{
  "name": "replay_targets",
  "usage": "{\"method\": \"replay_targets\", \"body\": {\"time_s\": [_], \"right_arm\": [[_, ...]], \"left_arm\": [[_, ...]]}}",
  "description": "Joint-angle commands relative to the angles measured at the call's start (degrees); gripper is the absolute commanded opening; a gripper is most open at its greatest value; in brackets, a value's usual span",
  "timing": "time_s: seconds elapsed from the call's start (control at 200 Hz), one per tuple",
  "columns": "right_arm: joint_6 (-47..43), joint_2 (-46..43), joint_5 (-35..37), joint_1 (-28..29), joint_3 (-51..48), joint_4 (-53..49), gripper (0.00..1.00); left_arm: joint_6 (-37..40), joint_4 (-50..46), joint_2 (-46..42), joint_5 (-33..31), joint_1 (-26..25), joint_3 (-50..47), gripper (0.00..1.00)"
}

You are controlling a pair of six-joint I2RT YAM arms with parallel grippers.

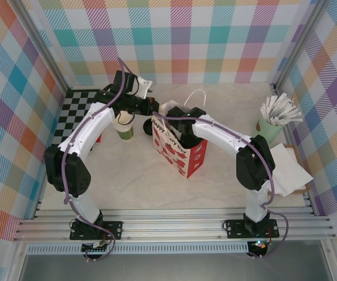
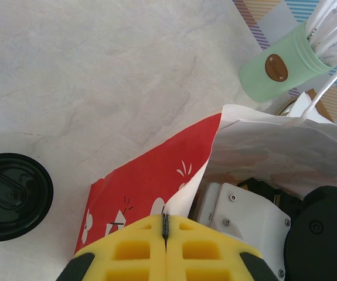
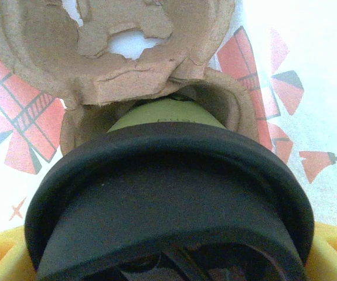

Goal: Pack the takeout coffee

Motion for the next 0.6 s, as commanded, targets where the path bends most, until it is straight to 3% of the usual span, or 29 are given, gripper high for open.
{"method": "replay_targets", "body": {"time_s": [0.0,0.595], "right_arm": [[-0.4,0.3,0.7,-0.1,-1.5,0.9,0.22],[-0.3,0.3,0.9,-0.1,-2.1,1.4,0.22]], "left_arm": [[0.0,-1.8,1.4,0.9,0.3,-0.1,0.0],[0.1,-1.8,1.6,1.0,0.3,0.1,0.0]]}}
